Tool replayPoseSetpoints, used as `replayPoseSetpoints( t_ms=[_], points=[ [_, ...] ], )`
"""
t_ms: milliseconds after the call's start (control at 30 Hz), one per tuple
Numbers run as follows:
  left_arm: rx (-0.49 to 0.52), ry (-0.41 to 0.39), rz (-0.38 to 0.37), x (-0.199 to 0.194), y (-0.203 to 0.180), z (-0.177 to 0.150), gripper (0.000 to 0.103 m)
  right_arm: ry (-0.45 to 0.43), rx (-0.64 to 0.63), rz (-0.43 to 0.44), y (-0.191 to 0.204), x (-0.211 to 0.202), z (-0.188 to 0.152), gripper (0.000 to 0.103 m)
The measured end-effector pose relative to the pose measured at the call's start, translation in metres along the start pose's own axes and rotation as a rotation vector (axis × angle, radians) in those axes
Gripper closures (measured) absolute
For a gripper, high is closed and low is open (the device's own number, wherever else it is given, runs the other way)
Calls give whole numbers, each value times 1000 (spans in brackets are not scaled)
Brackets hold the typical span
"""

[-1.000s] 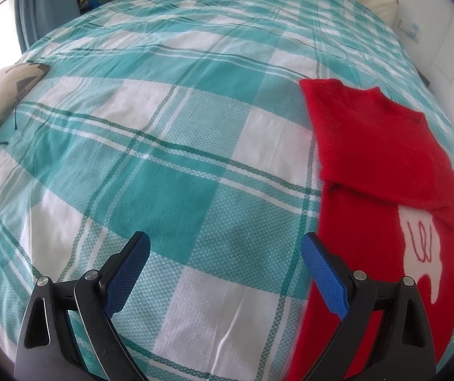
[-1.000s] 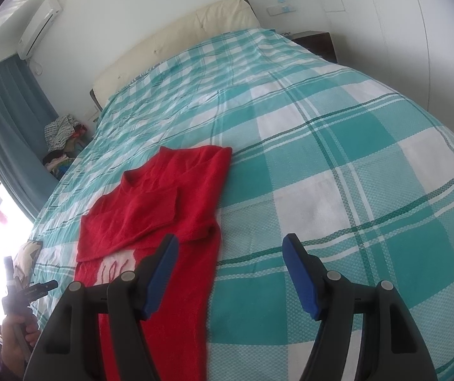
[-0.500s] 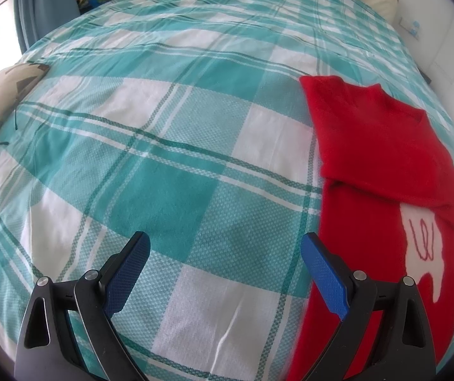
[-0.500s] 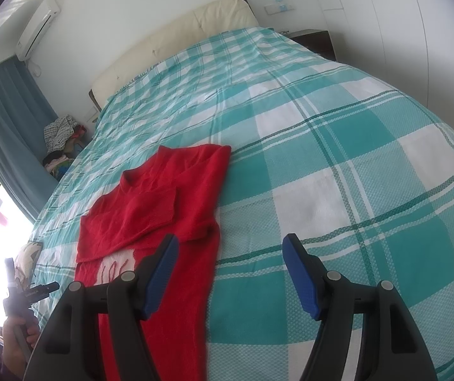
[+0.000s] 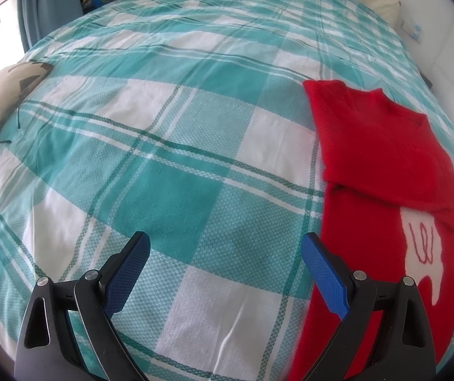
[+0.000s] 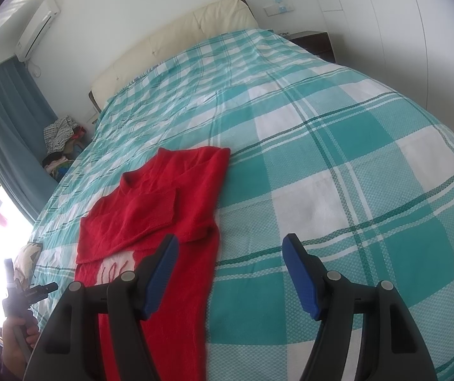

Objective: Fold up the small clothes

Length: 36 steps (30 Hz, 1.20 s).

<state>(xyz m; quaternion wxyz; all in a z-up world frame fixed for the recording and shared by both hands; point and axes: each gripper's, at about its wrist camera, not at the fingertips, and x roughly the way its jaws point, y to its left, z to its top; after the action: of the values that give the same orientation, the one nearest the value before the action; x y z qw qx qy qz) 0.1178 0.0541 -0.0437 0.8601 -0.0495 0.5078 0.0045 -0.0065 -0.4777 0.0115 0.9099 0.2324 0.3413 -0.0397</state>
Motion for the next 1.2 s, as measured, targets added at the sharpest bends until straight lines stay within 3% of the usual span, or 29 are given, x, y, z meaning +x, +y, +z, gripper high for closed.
replayPoseSetpoints(
  t_ms=[1200],
  points=[
    [-6,-7,3,-3,0,0,6,1,1,-2,0,0,0,36]
  ],
)
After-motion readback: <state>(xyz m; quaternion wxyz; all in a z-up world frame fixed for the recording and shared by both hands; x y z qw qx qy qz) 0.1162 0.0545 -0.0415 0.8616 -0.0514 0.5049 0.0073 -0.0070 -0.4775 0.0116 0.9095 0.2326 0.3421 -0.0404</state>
